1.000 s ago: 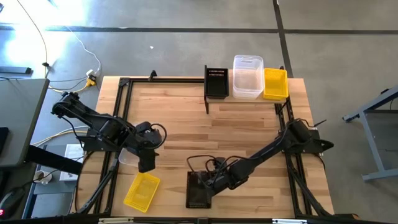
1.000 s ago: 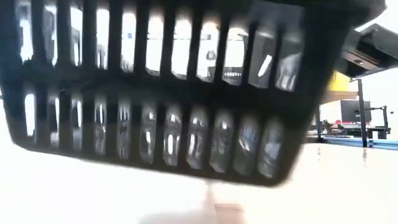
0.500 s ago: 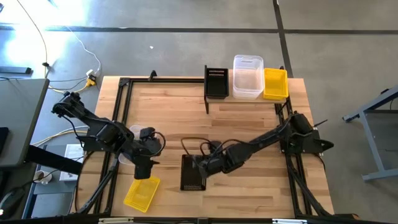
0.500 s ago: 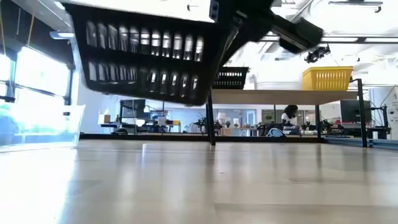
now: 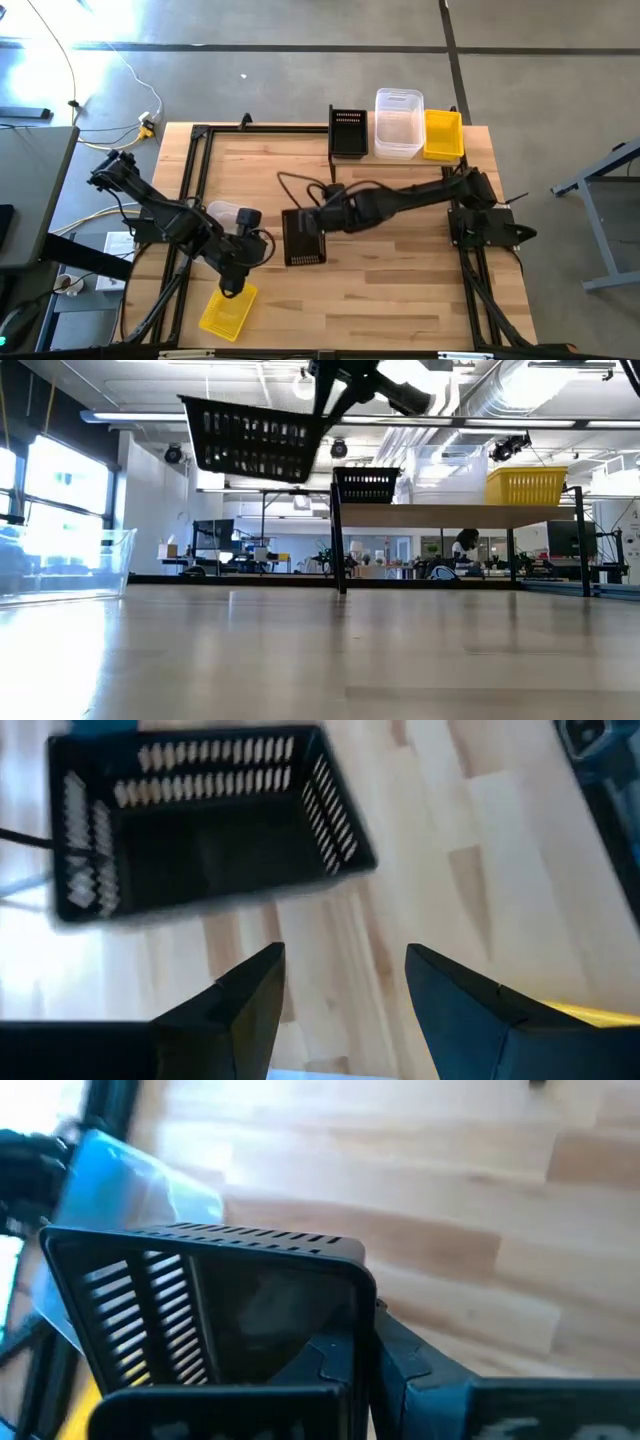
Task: Stack baskets on shelf by color
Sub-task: Stack the black bin on top of the stacked black bins on the shelf
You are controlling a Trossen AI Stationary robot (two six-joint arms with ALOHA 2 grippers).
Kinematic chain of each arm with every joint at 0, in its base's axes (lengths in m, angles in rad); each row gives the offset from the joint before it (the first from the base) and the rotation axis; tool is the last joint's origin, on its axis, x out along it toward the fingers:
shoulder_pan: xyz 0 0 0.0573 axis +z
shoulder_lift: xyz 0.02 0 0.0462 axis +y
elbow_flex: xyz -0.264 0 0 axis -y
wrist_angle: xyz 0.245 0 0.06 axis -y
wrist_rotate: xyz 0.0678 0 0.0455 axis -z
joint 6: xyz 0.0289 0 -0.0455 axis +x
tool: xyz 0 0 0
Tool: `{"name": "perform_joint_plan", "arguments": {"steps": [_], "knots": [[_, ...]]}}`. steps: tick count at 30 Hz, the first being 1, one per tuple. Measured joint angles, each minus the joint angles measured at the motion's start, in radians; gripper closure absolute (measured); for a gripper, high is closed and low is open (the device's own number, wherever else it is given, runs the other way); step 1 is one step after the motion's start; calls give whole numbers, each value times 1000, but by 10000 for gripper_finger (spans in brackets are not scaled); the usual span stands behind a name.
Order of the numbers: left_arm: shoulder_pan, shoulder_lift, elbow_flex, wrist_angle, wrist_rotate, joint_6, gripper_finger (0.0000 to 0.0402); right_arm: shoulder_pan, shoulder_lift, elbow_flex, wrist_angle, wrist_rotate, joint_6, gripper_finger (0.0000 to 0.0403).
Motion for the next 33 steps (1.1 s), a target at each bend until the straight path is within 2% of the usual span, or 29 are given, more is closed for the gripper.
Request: {"name": "perform_joint_plan", "arguments": {"steps": [9, 20, 28, 33], "knots": [[14, 67, 0, -4, -173, 85, 204, -69, 0, 26, 6, 21, -52, 403], [46, 140, 0, 0, -187, 139, 204, -104, 0, 26, 29, 6, -57, 403], [52, 142, 0, 29, -196, 192, 204, -117, 1, 27, 112, -2, -87, 403], [54, 142, 0, 29, -185, 193, 204, -116, 2, 61, 105, -4, -112, 403]]}}
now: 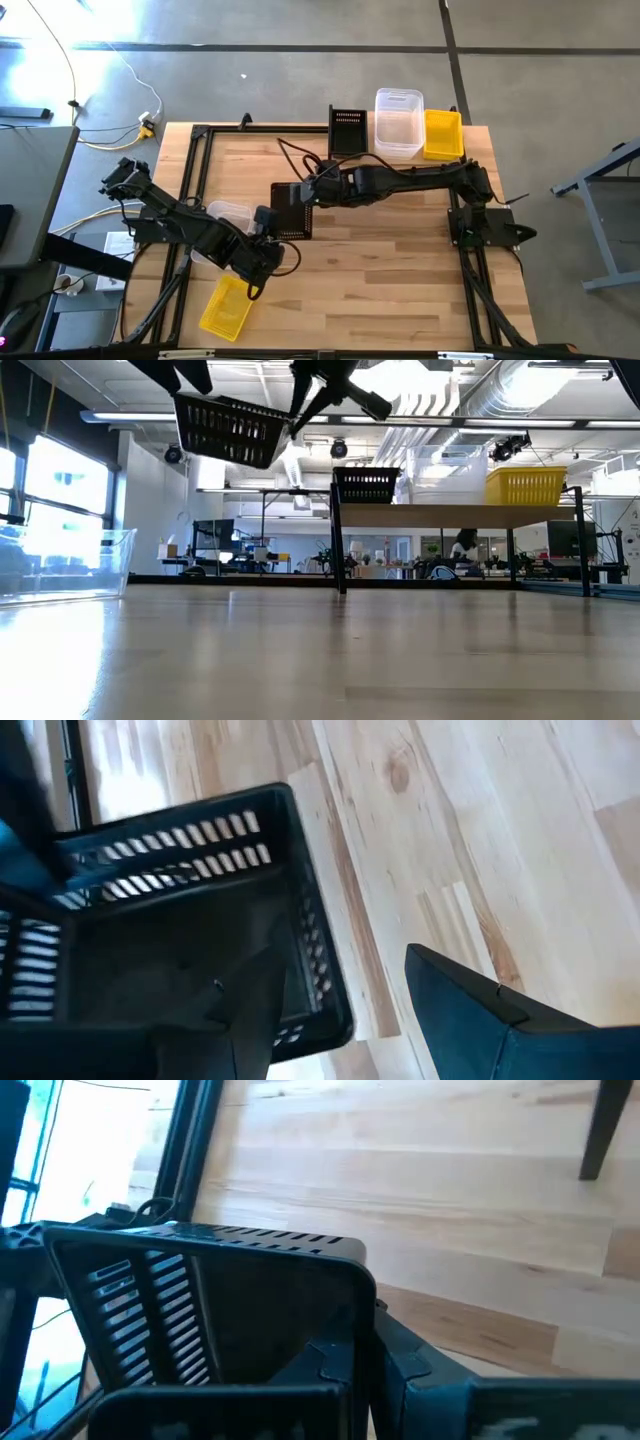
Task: Stack baskets on shelf by color
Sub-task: Stack the black bin on top of the stacked black bins on the shelf
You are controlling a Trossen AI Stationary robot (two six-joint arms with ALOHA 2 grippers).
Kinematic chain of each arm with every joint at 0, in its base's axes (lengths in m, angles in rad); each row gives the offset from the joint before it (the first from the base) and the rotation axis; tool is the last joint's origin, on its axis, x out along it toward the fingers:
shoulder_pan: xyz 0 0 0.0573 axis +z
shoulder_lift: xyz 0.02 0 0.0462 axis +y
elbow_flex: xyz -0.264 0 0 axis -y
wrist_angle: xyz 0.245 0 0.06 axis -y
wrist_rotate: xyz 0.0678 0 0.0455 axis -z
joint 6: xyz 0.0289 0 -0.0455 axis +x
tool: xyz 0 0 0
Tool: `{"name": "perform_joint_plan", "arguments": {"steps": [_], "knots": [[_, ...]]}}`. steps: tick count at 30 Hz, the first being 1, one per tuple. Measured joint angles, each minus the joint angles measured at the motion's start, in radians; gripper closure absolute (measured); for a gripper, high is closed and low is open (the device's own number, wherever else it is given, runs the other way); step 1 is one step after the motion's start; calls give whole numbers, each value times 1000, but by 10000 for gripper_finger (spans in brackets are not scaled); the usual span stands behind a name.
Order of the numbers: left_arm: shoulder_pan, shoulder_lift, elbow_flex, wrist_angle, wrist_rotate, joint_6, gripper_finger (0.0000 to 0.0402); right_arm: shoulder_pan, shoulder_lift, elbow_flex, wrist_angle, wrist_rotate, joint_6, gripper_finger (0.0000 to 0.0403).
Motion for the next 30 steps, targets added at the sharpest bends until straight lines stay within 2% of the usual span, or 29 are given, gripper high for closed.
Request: {"name": "perform_joint_plan", "arguments": {"steps": [4, 11, 15, 22, 30], "knots": [[7, 0, 0, -6, 5, -2, 204, 12, 0, 56, -9, 4, -29, 403], [27, 0, 0, -36, -51, -30, 214, 38, 0, 119, -22, 50, -70, 403], [32, 0, 0, -36, -74, -29, 259, 40, 0, 122, -32, 45, -71, 403], [24, 0, 0, -36, -75, 5, 384, 39, 0, 122, -71, 38, -103, 403], [22, -1, 0, -35, -71, -2, 395, 40, 0, 122, -73, 43, -210, 388]]}}
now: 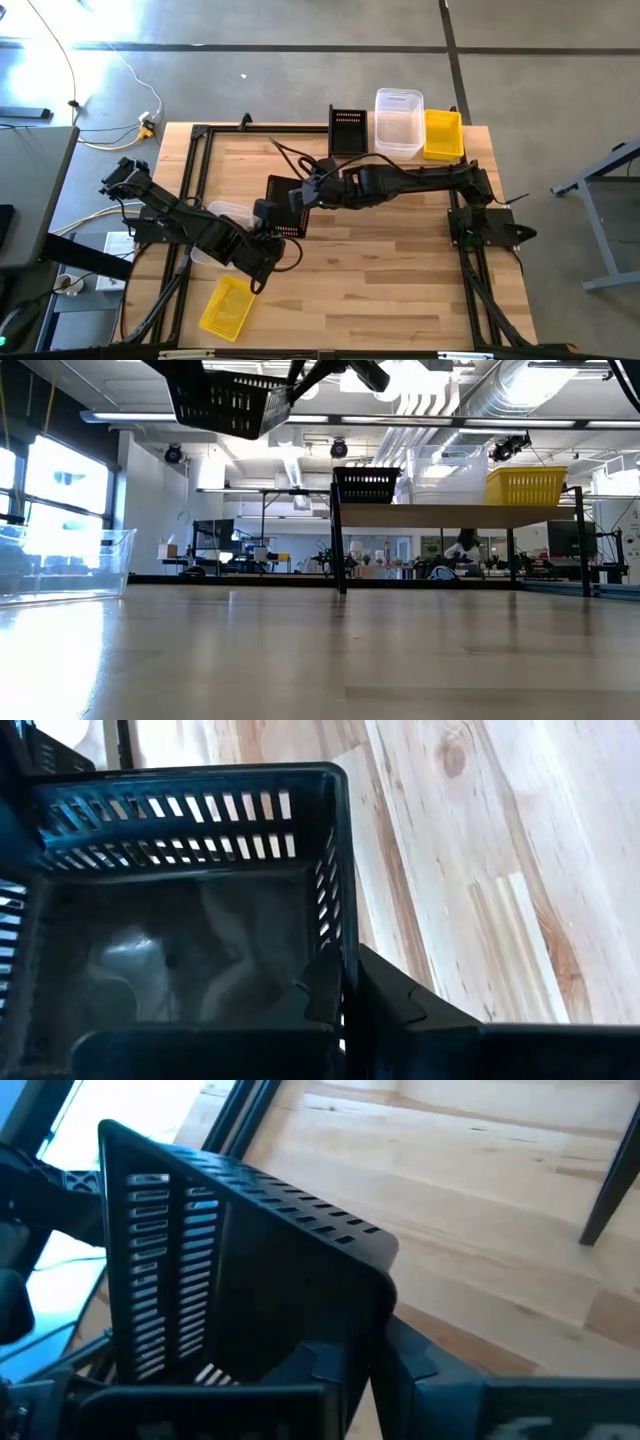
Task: Stack baskets on shelf by color
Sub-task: Stack the black bin on top of the stacked black bins on the shelf
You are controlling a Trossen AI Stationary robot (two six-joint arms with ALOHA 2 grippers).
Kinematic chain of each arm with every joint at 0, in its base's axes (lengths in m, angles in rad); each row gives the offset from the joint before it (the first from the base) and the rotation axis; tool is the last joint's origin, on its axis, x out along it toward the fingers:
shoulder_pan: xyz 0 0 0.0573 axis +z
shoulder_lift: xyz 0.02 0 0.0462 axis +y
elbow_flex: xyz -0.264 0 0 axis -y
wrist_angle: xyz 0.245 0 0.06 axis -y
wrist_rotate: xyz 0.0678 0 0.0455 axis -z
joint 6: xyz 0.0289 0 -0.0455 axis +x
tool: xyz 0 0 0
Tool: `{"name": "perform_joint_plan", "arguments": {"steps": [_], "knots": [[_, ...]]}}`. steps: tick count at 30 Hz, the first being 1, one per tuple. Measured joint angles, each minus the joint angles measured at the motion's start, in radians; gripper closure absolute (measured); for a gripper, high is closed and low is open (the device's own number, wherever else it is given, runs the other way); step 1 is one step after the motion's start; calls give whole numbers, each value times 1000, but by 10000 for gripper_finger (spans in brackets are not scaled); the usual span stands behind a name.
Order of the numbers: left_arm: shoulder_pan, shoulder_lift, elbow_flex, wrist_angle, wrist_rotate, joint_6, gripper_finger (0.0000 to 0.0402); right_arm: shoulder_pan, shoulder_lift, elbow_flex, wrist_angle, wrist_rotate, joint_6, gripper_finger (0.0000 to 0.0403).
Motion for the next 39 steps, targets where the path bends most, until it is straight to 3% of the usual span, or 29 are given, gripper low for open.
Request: {"name": "perform_joint_plan", "arguments": {"steps": [10, 20, 27, 32, 39], "knots": [[12, 0, 0, 6, 16, -29, 399, -7, -23, 0, -79, -6, -33, 306], [94, -10, 0, 86, 6, 19, 400, 7, -146, 1, -255, 5, -90, 295], [218, -10, 0, 277, 37, 146, 400, 14, -241, 1, -326, 115, -137, 295], [333, -10, 0, 462, 122, 239, 400, 10, -306, 1, -347, 201, -183, 295], [492, -10, 0, 671, 242, 332, 401, 10, -355, 1, -376, 227, -228, 295]]}}
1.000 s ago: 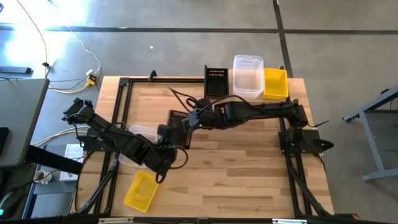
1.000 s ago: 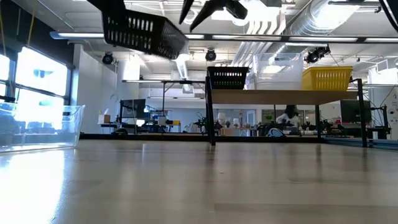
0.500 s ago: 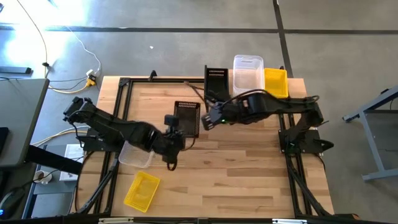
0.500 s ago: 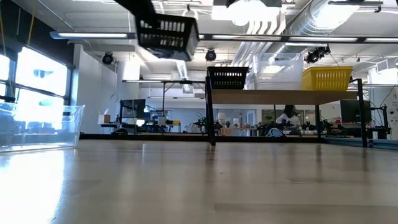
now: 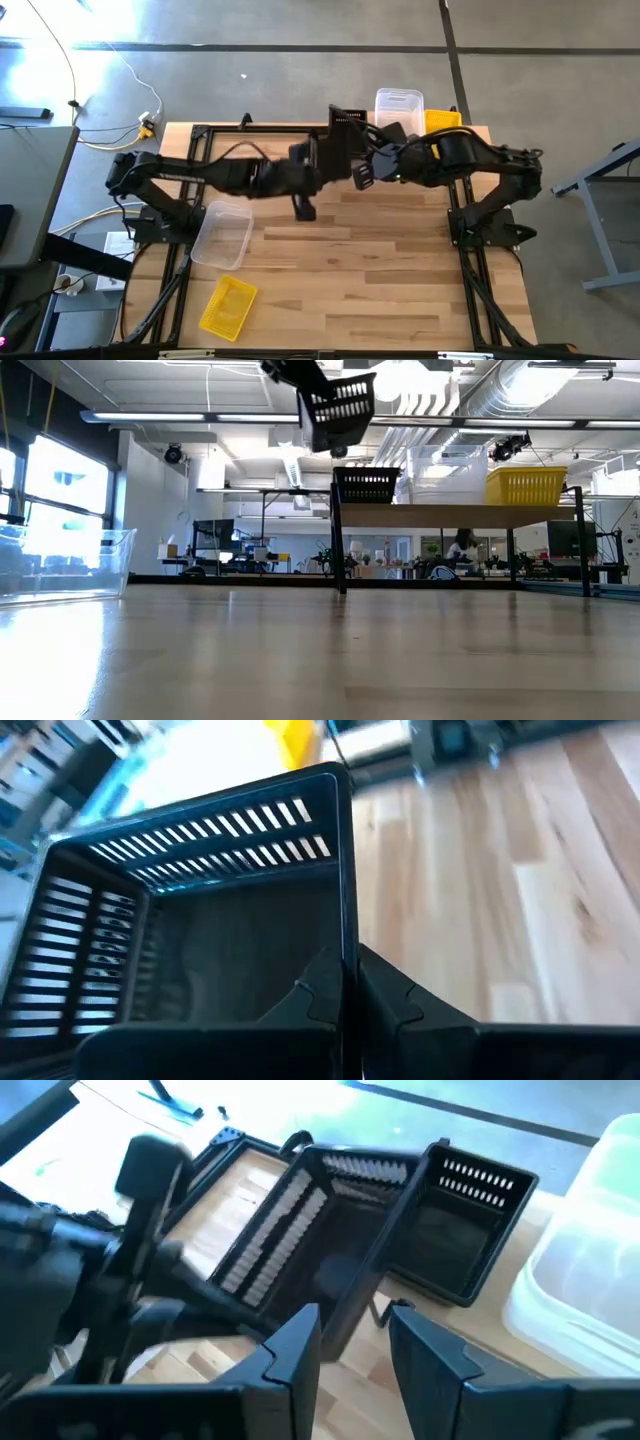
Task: Stack baskets on shelf by color
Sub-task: Stack the black bin on top of the stacked black bins on the shelf
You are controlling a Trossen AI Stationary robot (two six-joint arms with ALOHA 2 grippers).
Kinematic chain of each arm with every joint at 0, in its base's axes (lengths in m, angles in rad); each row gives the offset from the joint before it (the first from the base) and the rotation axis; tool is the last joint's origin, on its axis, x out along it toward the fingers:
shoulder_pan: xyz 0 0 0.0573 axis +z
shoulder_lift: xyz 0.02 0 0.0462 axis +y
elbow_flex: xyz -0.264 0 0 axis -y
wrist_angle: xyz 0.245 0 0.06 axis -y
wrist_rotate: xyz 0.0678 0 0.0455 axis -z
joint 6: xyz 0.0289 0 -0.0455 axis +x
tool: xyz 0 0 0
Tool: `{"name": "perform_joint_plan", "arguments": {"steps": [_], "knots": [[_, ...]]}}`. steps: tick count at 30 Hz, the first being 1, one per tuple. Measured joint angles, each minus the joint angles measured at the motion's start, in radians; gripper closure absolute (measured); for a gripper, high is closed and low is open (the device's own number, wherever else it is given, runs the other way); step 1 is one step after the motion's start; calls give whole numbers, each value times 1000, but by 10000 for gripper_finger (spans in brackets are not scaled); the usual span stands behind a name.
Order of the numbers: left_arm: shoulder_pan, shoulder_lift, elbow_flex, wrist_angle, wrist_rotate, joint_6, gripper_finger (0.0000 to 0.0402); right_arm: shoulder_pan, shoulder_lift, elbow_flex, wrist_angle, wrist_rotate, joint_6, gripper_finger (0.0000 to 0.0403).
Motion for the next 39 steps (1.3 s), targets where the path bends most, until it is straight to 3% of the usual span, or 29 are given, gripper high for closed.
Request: {"name": "perform_joint_plan", "arguments": {"steps": [9, 16, 30, 39], "knots": [[162, 0, 0, 205, 138, 131, 401, 0, -9, 0, -26, 44, 0, 295], [257, 21, 2, 275, 336, 131, 401, -4, -9, 0, -27, 112, 9, 295], [336, 122, 54, 241, 375, 167, 401, -60, -9, 0, -29, 112, 34, 295], [339, 175, 121, 115, 369, 214, 401, -64, -9, -1, -31, 116, 34, 295]]}}
